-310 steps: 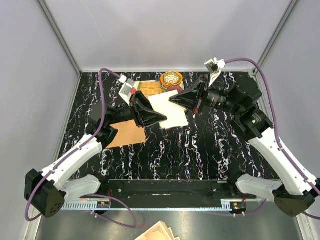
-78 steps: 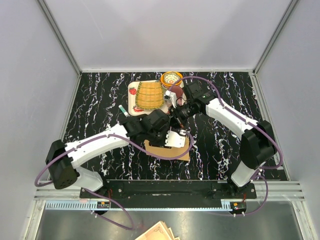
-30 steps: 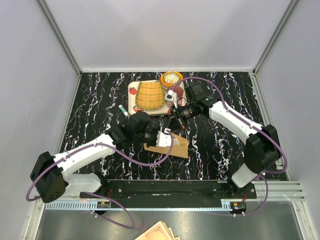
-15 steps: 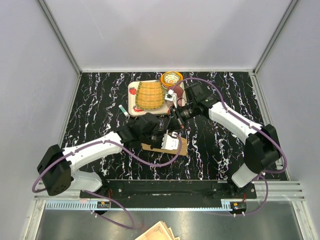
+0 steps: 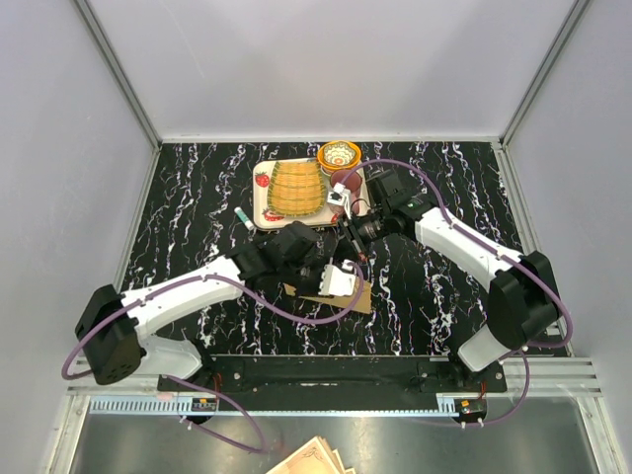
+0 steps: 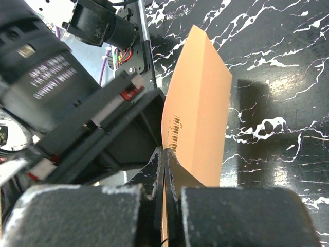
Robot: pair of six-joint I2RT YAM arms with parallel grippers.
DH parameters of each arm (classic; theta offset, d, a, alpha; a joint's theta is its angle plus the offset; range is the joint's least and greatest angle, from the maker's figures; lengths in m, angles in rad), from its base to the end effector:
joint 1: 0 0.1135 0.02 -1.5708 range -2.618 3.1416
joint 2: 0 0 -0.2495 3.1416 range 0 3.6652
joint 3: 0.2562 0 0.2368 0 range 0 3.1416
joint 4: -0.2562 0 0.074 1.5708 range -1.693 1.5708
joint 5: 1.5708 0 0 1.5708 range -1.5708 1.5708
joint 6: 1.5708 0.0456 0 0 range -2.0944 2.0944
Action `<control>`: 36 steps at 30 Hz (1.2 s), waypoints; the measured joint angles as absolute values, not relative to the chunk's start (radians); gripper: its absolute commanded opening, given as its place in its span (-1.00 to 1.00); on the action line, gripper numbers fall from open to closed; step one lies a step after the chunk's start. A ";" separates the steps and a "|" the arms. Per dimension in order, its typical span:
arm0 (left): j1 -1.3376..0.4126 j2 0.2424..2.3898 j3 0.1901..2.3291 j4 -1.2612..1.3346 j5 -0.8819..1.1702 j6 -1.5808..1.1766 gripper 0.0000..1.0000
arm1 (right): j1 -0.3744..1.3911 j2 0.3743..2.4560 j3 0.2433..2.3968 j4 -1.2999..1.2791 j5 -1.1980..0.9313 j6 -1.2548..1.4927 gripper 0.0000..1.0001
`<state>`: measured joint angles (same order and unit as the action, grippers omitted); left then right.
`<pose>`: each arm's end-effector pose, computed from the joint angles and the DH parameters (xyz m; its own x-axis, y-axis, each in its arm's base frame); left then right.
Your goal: Place the letter into the envelope and seal it
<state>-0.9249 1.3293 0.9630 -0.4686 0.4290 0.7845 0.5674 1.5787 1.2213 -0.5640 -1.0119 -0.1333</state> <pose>0.1493 -0.2296 0.2442 0.3160 0.6481 -0.6929 0.9481 -0.1886 0.2560 0.2465 0.2029 0.2609 -0.5704 -0.4470 -0.6891 -0.8002 0.1132 0.5889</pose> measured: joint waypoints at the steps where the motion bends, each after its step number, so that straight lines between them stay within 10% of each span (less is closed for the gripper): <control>1: -0.925 1.318 0.965 -0.478 0.429 0.784 -0.30 | 0.568 1.577 1.218 -0.564 -1.012 -0.134 -1.00; 14: -0.925 1.275 1.015 -0.504 0.426 0.786 -1.00 | 0.570 1.576 1.211 -0.565 -1.012 -0.143 -1.00; 36: -0.979 1.430 1.033 -0.494 0.387 0.753 -1.00 | 0.570 1.575 1.185 -0.564 -1.010 -0.142 -1.00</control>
<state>-0.9787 1.4303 1.0328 -0.4942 0.3870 0.7532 0.5697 1.5753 1.1847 -0.5636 -1.0103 -0.1421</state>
